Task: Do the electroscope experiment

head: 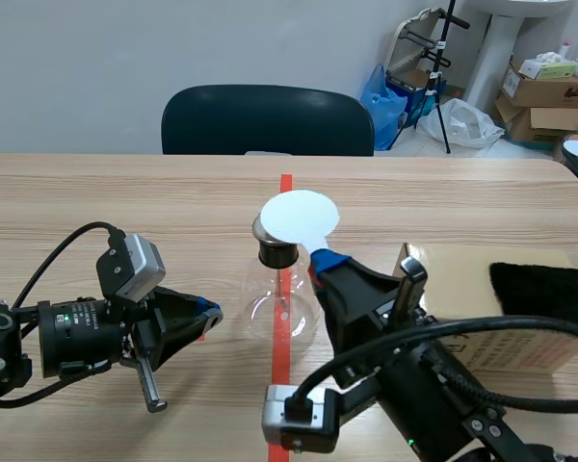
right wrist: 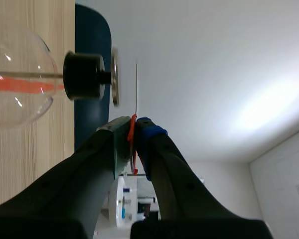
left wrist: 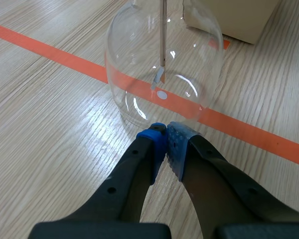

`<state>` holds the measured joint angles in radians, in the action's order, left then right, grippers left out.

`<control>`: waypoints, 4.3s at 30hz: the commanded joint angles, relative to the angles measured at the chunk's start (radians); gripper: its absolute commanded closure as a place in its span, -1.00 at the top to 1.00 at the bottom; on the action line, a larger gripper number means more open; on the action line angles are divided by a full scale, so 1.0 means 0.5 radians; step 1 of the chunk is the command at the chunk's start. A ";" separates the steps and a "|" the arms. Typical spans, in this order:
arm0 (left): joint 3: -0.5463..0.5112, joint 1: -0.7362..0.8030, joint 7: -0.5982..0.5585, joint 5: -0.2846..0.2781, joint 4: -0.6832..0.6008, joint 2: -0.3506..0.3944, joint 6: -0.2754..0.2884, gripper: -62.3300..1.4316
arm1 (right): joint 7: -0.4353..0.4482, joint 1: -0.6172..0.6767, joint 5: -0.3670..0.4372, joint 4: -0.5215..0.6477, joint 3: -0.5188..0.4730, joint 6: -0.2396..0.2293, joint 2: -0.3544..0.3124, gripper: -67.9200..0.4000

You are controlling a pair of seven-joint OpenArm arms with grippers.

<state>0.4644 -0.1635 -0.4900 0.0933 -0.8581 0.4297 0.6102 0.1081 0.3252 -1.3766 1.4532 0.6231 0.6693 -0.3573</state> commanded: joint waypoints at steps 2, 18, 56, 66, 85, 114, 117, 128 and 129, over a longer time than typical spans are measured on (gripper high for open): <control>-0.005 -0.011 -0.028 -0.027 -0.035 -0.005 0.004 -0.83 | 0.053 -0.024 0.002 0.020 -0.002 0.021 -0.005 -0.96; -0.005 -0.011 -0.028 -0.027 -0.035 -0.005 0.004 -0.83 | 0.106 -0.024 0.000 0.020 -0.002 0.021 -0.005 -0.96; -0.005 -0.010 -0.021 -0.027 -0.035 -0.005 0.004 -0.83 | -0.737 -0.024 0.000 0.020 -0.002 0.021 -0.005 -0.96; -0.005 -0.010 -0.021 -0.027 -0.035 -0.005 0.004 -0.83 | -1.209 -0.024 0.001 0.020 -0.002 0.021 -0.005 -0.96; -0.005 -0.010 -0.021 -0.027 -0.035 -0.005 0.004 -0.83 | -0.738 -0.024 0.000 0.020 -0.005 0.021 -0.005 -0.96; -0.005 -0.010 -0.021 -0.027 -0.035 -0.005 0.004 -0.83 | 0.043 -0.024 0.000 0.020 -0.005 0.021 -0.005 -0.96; -0.005 -0.010 -0.021 -0.027 -0.035 -0.005 0.004 -0.83 | 0.043 -0.024 0.000 0.020 -0.005 0.021 -0.005 -0.96; -0.005 -0.010 -0.021 -0.027 -0.035 -0.005 0.004 -0.83 | 0.043 -0.024 0.000 0.020 -0.005 0.021 -0.005 -0.96; -0.005 -0.010 -0.021 -0.027 -0.035 -0.005 0.004 -0.83 | 0.043 -0.024 0.000 0.020 -0.005 0.021 -0.005 -0.96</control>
<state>0.4644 -0.1635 -0.4873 0.0933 -0.8581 0.4297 0.6102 0.1341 0.3252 -1.3769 1.4532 0.6231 0.6693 -0.3573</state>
